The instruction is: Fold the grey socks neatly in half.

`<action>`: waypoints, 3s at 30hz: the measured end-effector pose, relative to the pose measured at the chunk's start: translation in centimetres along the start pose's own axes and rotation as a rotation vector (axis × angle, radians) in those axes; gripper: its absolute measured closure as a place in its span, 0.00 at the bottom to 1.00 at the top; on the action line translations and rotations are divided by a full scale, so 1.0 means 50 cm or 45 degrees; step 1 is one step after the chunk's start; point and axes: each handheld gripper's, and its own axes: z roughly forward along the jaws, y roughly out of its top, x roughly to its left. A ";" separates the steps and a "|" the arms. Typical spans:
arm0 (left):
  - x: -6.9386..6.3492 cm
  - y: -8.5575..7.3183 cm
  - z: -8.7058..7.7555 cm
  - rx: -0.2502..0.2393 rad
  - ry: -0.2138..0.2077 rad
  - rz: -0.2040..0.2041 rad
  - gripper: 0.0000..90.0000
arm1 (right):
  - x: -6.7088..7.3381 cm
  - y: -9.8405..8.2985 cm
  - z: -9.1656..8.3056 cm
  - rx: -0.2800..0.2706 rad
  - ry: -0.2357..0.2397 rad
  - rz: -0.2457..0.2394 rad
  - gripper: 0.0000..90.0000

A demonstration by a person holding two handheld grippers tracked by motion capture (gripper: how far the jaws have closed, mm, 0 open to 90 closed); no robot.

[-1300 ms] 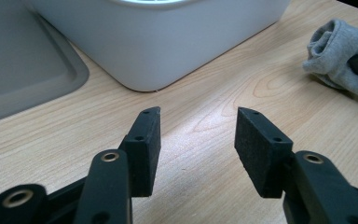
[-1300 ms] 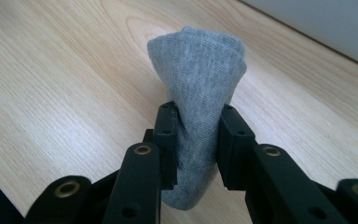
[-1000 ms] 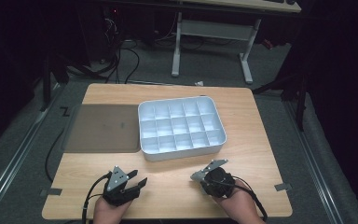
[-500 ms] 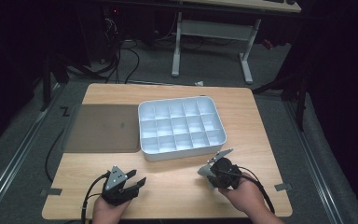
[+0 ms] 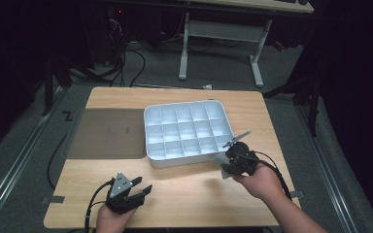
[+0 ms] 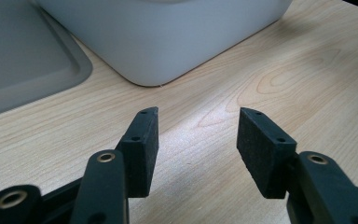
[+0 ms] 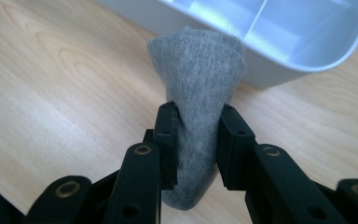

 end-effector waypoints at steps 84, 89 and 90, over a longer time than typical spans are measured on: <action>0.009 -0.004 0.004 0.021 -0.029 -0.013 0.54 | -0.105 0.126 0.172 0.277 -0.083 0.146 0.81; 0.009 -0.004 0.005 0.022 -0.032 -0.013 0.54 | -0.100 0.124 0.170 0.275 -0.059 0.158 0.78; 0.008 -0.004 0.006 0.021 -0.033 -0.014 0.54 | -0.099 0.125 0.170 0.278 -0.055 0.161 0.75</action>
